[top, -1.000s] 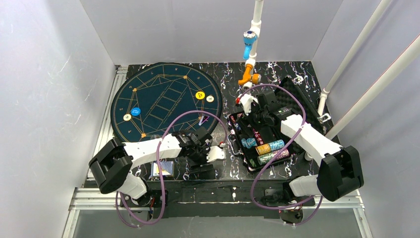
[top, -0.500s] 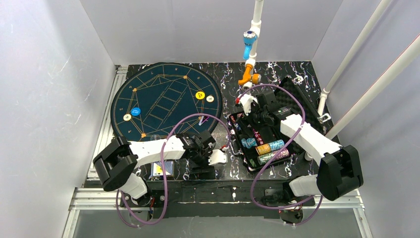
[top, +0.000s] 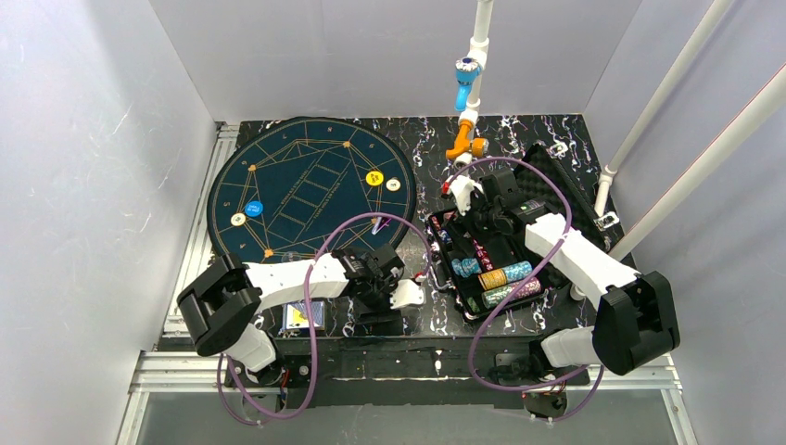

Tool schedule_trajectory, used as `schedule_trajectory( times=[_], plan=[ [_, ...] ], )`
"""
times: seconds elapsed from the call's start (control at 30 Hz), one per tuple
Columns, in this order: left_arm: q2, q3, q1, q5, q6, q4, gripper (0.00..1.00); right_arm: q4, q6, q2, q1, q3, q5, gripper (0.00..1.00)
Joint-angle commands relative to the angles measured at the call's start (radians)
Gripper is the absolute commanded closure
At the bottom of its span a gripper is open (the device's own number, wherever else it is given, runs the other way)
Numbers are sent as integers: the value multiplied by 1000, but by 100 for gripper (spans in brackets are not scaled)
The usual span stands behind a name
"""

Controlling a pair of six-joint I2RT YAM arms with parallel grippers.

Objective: Distribute texas hold em gaming equipment

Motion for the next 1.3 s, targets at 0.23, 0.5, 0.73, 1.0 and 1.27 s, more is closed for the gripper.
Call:
schedule_trajectory(
  times=[0.23, 0.5, 0.73, 1.0, 1.27],
  plan=[
    [17, 10, -13, -8, -16, -9, 53, 31, 10, 12, -4, 11, 1, 12],
    [-14, 19, -13, -10, -24, -35, 67, 31, 10, 14, -5, 11, -1, 12],
    [-65, 34, -8, 18, -28, -79, 65, 31, 10, 18, -4, 11, -5, 12],
    [-74, 39, 9, 57, -34, -86, 68, 30, 8, 23, -5, 11, -6, 12],
    [-73, 67, 67, 81, -50, -90, 74, 30, 8, 22, -4, 12, -5, 12]
  ],
)
